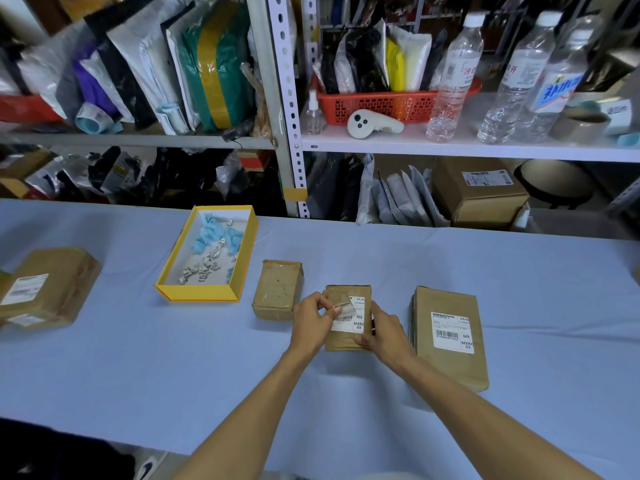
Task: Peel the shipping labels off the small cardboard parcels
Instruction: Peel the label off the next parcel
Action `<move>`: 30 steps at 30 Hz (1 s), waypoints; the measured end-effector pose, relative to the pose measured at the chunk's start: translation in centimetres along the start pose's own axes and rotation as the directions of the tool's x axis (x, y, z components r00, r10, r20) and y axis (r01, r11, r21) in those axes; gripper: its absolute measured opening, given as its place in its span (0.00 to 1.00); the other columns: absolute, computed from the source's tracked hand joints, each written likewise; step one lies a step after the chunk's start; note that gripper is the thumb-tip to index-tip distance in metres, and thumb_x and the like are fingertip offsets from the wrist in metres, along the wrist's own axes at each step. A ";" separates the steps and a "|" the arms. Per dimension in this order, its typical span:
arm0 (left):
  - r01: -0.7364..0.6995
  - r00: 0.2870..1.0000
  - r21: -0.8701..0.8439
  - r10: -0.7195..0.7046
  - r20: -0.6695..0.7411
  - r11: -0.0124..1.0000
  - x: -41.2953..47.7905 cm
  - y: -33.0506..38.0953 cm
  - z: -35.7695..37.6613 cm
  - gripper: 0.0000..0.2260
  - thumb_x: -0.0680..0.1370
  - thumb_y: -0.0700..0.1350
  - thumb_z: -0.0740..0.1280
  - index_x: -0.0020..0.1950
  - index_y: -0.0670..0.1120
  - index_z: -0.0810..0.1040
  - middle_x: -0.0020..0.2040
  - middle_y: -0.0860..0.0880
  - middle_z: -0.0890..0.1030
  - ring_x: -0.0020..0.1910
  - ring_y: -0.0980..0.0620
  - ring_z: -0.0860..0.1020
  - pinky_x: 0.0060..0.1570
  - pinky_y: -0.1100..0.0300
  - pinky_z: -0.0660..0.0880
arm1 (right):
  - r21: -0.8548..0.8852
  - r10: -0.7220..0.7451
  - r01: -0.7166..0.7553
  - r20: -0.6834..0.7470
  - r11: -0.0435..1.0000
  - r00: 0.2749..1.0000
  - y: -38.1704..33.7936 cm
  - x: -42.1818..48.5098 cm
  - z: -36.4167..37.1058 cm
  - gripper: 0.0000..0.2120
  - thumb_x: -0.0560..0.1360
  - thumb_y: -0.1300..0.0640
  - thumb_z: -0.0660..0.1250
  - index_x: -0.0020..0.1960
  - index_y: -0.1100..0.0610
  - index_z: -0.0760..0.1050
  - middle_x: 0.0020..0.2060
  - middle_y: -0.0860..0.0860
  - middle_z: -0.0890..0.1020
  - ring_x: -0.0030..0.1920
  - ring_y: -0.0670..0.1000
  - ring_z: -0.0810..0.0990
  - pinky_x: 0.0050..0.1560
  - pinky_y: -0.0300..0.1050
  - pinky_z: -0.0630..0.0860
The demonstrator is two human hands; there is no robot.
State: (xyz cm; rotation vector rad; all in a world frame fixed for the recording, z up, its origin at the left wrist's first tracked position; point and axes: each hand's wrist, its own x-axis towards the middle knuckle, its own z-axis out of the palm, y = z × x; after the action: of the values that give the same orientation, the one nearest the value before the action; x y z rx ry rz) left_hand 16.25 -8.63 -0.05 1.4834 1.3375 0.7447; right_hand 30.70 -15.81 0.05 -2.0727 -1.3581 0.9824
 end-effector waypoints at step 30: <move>0.019 0.997 -0.058 -0.015 0.073 0.998 -0.3 0.1 -0.5 0.11 0.75 0.36 0.69 0.36 0.46 0.71 0.56 0.46 0.82 0.58 0.62 0.76 0.58 0.53 0.78 | 0.000 0.042 -0.042 0.004 0.999 0.999 0.9 0.9 0.4 0.30 0.67 0.54 0.73 0.66 0.52 0.66 0.53 0.54 0.81 0.53 0.57 0.80 0.55 0.52 0.78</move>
State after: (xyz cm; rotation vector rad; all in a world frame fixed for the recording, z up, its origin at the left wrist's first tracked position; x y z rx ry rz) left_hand 15.76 -8.72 0.30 1.4374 1.2618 0.7068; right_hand 31.14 -15.30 -1.09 -2.1085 -1.3216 1.0040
